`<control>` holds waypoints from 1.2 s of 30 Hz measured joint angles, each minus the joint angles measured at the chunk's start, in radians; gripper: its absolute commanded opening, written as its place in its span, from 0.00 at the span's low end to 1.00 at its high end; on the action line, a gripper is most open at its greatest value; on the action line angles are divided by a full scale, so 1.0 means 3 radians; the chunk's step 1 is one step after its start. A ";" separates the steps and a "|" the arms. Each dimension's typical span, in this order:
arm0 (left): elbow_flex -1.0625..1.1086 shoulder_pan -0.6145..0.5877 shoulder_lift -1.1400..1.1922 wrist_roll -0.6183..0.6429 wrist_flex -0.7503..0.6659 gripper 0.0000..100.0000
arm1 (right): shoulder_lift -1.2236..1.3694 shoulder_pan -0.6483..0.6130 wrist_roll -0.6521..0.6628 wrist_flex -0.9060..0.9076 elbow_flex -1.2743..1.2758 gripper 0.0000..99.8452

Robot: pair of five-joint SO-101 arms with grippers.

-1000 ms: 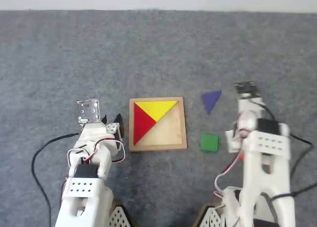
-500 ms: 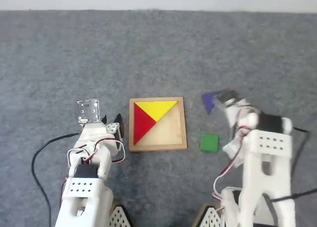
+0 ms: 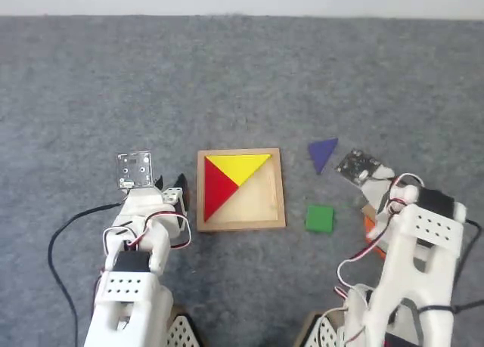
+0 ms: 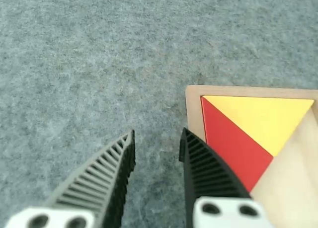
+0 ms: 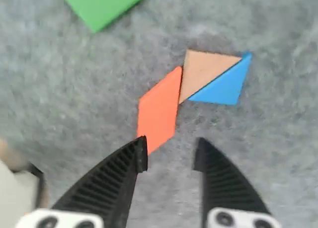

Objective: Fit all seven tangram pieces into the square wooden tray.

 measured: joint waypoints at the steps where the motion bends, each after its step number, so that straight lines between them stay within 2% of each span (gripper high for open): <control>1: 0.0000 0.0000 0.0000 0.0000 0.0000 0.15 | 0.0005 0.0031 0.0164 -0.0020 0.0000 0.25; 6: 0.0000 0.0000 0.0000 0.0000 0.0000 0.15 | 0.0005 0.0113 0.0660 -0.0072 0.0102 0.25; 14: 0.0000 0.0000 0.0000 0.0000 0.0000 0.15 | 0.0072 0.0118 0.0711 -0.0491 0.0609 0.25; 24: 0.0000 0.0000 0.0000 0.0000 0.0000 0.15 | 0.0072 -0.0026 0.0711 -0.0542 0.0936 0.24; 30: 0.0000 0.0000 0.0000 0.0000 0.0000 0.15 | 0.0066 -0.0036 0.0711 -0.0568 0.0997 0.03; 36: 0.0000 0.0000 0.0000 0.0000 0.0000 0.15 | 0.0015 -0.0031 0.0583 -0.0573 0.1043 0.02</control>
